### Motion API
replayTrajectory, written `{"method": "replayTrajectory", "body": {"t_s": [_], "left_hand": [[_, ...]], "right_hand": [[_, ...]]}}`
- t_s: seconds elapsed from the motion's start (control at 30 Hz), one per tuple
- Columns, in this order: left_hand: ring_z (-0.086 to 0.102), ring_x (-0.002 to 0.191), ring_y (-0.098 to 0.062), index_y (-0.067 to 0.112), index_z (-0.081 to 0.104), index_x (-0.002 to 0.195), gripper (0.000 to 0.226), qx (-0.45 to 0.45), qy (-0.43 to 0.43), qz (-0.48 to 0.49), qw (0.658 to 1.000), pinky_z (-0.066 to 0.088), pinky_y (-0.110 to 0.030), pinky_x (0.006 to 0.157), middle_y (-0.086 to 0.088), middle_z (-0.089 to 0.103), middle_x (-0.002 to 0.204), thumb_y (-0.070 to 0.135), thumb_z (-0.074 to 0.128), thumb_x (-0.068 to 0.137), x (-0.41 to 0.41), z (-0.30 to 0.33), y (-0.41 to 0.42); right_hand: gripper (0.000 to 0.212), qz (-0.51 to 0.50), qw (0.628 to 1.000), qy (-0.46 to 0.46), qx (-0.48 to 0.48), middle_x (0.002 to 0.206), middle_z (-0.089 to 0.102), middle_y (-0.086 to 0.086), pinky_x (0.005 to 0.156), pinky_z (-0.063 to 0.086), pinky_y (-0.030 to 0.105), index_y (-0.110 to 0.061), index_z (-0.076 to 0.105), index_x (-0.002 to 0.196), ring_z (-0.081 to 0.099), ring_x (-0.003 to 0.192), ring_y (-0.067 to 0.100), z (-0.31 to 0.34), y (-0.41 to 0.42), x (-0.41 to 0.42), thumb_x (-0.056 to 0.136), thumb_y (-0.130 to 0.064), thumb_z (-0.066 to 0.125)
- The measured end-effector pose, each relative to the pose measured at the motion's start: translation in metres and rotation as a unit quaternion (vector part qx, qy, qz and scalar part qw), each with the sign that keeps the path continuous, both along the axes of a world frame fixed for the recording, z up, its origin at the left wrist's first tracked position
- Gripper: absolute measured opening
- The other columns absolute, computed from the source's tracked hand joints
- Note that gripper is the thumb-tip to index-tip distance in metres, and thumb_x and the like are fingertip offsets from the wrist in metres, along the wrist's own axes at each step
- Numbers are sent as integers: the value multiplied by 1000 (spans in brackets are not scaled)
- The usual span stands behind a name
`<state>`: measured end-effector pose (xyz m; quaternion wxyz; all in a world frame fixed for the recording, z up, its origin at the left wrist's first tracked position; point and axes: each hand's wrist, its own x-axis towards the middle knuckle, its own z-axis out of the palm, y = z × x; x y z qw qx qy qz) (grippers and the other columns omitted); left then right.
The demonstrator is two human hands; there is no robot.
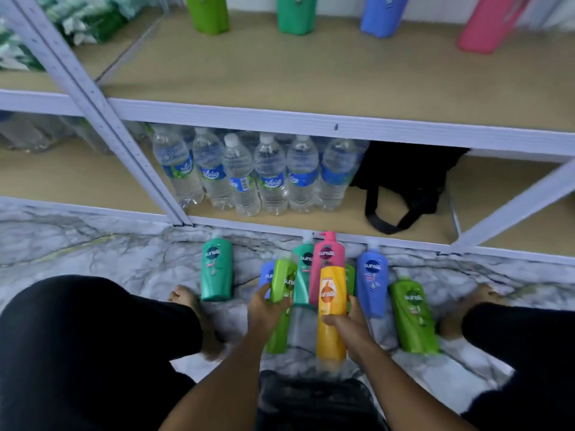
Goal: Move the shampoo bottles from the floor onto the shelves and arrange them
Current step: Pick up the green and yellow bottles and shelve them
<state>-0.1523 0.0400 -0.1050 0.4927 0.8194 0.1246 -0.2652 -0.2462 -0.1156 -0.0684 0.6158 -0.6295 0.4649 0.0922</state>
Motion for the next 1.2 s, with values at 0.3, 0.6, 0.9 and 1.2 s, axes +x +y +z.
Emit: {"method": "replayTrajectory", "body": {"t_s": [0.3,0.6,0.9,1.2], "left_hand": [[62,80,-24,12,56,103,20,-61,-17,-33,997,50,-30,66,-10,66,93,2,62,87,-49,49,-22],[65,98,-25,12,47,137,73,-90,-19,-88,992,53,-42,88,-6,66,107,9,80,72,-54,65,-41],[65,102,-29,20,48,138,83,-27,-32,-109,993,55,-42,86,-12,66,119,24,88,65,-60,51,-59],[66,98,-20,19,58,130,72,-41,-20,-82,996,56,-37,85,-4,69,112,17,86,64,-33,50,-85]], "right_hand": [[85,-68,997,-20,-8,124,61,11,90,53,46,-18,38,138,60,107,30,-3,-1,-28,60,-5,68],[75,-101,990,-51,-79,106,57,4,77,48,33,-20,38,139,56,92,23,36,4,-54,75,9,65],[79,-136,982,-25,-125,115,59,5,78,45,29,-17,38,142,55,95,21,39,-3,-57,74,8,69],[78,-198,970,-19,-141,124,62,9,81,47,27,-23,36,147,57,93,17,34,-21,-9,79,0,66]]}}
